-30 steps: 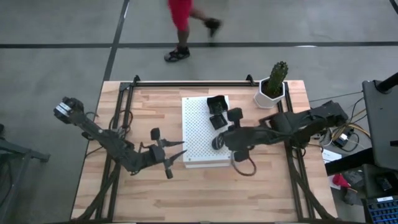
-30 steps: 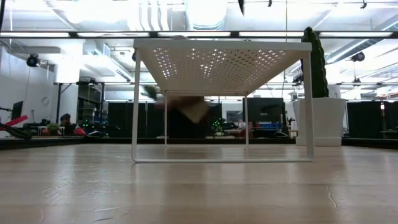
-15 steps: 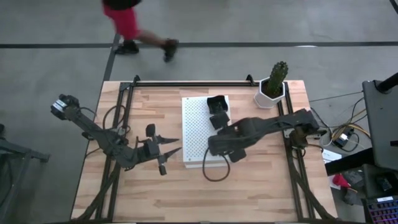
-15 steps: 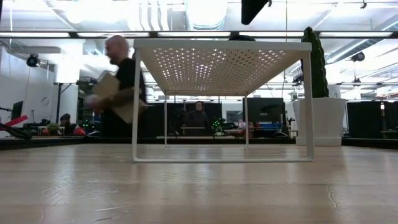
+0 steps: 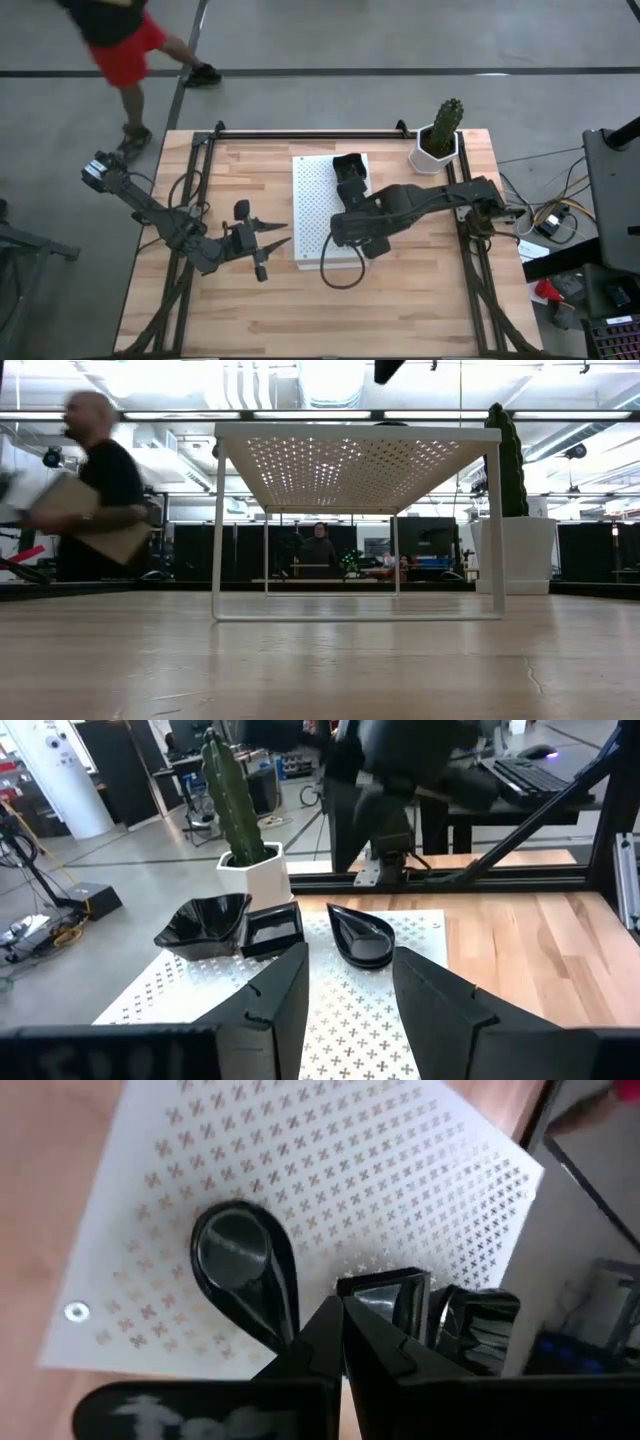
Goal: Pick & Place Mini shaped plates
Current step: Return to Home Position
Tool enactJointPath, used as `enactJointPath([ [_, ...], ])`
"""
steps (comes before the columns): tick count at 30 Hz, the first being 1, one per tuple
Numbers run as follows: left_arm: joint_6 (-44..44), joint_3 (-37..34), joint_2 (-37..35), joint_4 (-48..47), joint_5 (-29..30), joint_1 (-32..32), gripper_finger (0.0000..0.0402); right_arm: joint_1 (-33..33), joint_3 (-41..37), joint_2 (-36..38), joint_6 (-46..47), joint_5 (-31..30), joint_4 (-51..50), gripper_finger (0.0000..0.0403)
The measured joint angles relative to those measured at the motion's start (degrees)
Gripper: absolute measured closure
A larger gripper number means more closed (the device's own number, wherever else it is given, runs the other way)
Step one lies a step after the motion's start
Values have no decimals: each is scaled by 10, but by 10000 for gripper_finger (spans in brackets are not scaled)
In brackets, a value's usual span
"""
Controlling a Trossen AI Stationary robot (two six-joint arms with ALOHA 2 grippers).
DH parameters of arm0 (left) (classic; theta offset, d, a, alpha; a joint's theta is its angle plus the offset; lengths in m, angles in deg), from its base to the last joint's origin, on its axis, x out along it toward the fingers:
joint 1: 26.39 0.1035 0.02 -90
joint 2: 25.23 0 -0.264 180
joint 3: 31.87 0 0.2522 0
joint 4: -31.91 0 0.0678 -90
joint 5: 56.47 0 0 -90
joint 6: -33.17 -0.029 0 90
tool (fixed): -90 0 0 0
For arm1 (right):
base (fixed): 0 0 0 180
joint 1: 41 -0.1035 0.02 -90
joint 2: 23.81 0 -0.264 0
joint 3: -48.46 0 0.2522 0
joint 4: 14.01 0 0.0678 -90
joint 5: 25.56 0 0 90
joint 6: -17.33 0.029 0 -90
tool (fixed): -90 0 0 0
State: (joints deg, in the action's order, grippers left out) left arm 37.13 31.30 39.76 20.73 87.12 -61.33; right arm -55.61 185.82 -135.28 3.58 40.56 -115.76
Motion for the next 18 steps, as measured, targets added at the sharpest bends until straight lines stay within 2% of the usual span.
enactJointPath([
  [4,22,0,1,-6,0,0,257,-1,-39,41,50,35,60,394],
  [9,25,-1,2,-6,0,0,276,-10,-150,131,57,59,215,394],
  [12,25,-2,2,-9,0,0,310,-18,-230,190,62,65,315,394],
  [15,22,-2,2,-17,-8,1,364,-25,-320,243,73,81,424,394],
  [18,22,-4,1,-10,-56,9,393,-31,-411,289,82,85,521,394],
])
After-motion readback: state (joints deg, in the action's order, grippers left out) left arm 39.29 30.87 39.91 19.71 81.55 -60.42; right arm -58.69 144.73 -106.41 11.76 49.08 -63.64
